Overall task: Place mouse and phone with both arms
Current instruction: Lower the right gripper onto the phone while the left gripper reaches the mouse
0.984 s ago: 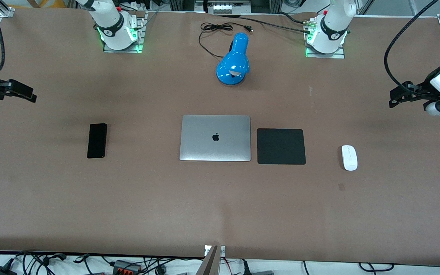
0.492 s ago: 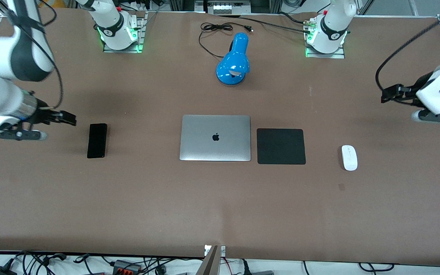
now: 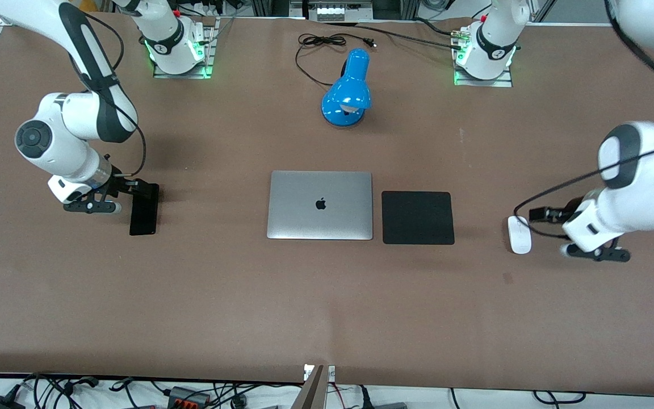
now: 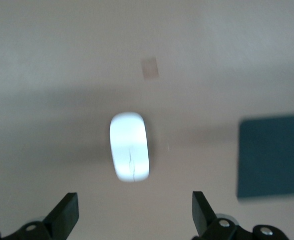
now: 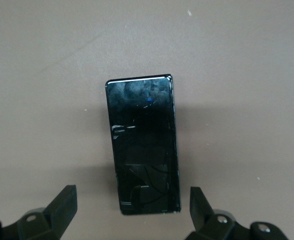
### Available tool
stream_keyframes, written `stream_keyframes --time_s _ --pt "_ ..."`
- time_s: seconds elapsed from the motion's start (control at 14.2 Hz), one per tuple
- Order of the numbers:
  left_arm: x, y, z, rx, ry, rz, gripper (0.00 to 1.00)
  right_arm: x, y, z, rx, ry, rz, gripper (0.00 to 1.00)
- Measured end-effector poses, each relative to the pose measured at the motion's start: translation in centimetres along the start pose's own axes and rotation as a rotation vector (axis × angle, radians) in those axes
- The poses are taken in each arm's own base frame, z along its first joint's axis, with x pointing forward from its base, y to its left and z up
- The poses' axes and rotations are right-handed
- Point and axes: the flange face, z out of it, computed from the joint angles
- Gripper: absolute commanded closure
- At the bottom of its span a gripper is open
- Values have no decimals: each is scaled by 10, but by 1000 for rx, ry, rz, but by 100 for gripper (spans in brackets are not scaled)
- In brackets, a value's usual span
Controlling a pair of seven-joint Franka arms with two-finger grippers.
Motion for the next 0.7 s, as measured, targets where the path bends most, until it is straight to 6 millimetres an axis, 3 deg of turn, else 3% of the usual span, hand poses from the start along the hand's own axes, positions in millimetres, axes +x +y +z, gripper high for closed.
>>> stream_keyframes --time_s 0.21,0.35,0.56,0.7 --pt "3 -13 58 6 119 -20 0 1 0 21 -1 6 -13 0" --pt "-12 -26 91 11 181 -41 0 2 1 36 -2 13 -12 0" --pt "-39 -25 137 16 262 -46 0 1 4 63 -3 32 -33 0" --pt "-49 -22 151 15 259 -44 3 0 5 77 -4 34 -41 0"
